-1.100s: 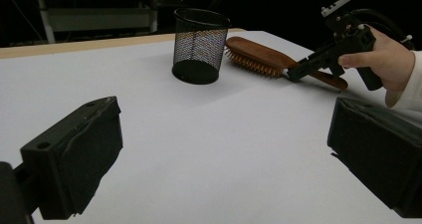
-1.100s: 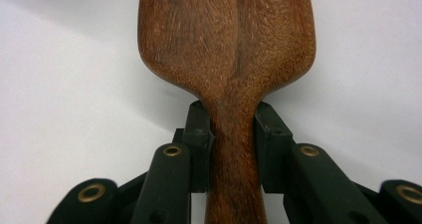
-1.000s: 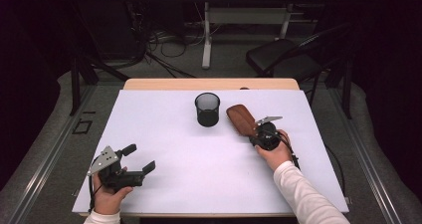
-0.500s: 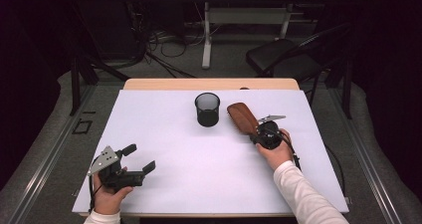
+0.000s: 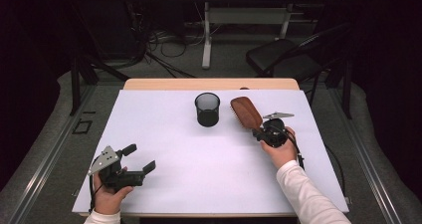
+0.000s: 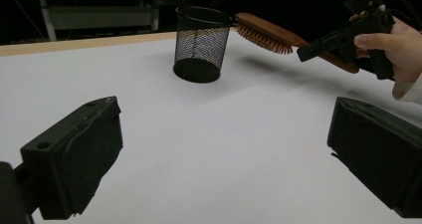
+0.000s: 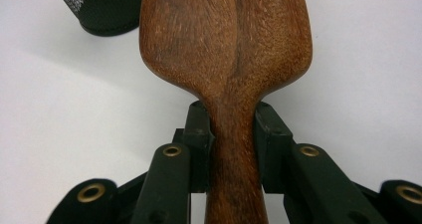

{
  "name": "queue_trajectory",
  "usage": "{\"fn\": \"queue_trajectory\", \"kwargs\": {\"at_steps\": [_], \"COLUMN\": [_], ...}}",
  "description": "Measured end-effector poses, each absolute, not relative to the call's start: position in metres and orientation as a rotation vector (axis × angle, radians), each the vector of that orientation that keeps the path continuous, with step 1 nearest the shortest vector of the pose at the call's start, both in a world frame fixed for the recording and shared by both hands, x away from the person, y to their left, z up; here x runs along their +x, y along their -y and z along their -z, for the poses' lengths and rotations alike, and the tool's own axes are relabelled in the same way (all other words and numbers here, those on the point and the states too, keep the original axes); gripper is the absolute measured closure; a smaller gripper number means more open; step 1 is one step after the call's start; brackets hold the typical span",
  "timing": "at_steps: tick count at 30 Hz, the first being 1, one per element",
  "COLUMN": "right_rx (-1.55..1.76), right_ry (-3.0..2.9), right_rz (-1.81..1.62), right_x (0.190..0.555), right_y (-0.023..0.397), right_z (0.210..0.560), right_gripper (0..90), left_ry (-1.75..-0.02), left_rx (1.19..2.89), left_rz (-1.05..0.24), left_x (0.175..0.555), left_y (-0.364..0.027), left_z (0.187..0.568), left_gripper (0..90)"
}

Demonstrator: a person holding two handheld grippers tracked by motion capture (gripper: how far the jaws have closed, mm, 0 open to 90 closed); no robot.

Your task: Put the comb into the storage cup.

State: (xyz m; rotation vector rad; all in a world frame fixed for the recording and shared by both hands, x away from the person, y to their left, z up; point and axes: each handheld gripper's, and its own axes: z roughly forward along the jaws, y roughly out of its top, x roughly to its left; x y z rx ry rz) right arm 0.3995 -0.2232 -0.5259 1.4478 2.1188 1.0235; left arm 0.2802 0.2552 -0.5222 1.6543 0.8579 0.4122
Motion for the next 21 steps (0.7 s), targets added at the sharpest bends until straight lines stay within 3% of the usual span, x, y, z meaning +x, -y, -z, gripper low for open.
{"fn": "queue_trajectory", "kwargs": {"at_steps": [21], "right_rx": [1.416], "right_ry": [-2.026], "right_rz": [-1.173], "right_x": [0.377], "right_y": [0.234], "right_z": [0.495], "right_gripper": [71.4], "left_ry": [-0.863], "left_rx": [1.659], "left_rz": [-0.420], "left_x": [0.281], "left_y": [-0.255], "left_z": [0.523], "left_gripper": [0.9]}}
